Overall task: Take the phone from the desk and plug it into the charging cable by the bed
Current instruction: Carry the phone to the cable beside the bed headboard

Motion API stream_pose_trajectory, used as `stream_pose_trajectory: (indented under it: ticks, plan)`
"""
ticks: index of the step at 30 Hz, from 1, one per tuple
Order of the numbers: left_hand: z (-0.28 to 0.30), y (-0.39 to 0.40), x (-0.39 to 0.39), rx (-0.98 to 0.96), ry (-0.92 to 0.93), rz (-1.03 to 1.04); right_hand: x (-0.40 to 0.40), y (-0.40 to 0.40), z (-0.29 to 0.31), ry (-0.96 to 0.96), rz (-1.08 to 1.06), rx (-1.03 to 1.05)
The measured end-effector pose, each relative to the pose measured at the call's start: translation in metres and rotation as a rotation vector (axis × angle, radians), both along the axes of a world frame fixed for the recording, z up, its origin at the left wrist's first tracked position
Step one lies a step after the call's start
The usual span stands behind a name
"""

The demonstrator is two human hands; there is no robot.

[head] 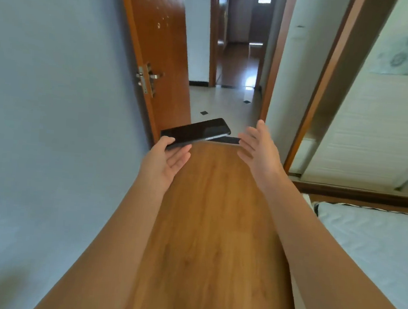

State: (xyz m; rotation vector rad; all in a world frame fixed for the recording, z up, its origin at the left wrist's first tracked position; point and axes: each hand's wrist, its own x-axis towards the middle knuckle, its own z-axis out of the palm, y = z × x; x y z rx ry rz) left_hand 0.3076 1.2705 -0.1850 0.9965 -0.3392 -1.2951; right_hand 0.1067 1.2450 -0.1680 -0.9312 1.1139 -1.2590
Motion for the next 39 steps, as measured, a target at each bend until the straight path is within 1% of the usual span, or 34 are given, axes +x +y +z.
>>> stream_pose_trajectory:
  ticks: [5, 9, 15, 18, 22, 24, 31, 34, 39]
  plan:
    - [-0.021, -0.081, -0.049, 0.045, -0.004, -0.256, -0.042, -0.034, -0.014, 0.023, -0.187, 0.035]
    - [-0.035, -0.119, -0.103, 0.090, -0.020, -0.435, -0.086, -0.043, -0.024, 0.044, -0.340, 0.093]
    - [-0.046, -0.172, -0.175, 0.155, -0.011, -0.570, -0.157, -0.066, -0.028, 0.015, -0.519, 0.121]
    - [-0.052, -0.200, -0.201, 0.160, -0.021, -0.615, -0.179, -0.088, -0.033, 0.015, -0.557, 0.127]
    - [-0.052, -0.249, -0.220, 0.163, -0.053, -0.600, -0.203, -0.140, -0.041, 0.006, -0.535, 0.124]
    - [-0.045, -0.279, -0.225, 0.150, -0.080, -0.555, -0.211, -0.175, -0.042, -0.004, -0.504, 0.115]
    - [-0.018, -0.365, -0.231, 0.077, -0.079, -0.412, -0.220, -0.299, -0.026, -0.009, -0.337, 0.072]
    - [-0.015, -0.393, -0.235, 0.090, -0.075, -0.375, -0.222, -0.333, -0.022, -0.001, -0.293, 0.061]
    - [-0.017, -0.440, -0.254, 0.106, -0.078, -0.399, -0.243, -0.378, -0.024, 0.007, -0.289, 0.062]
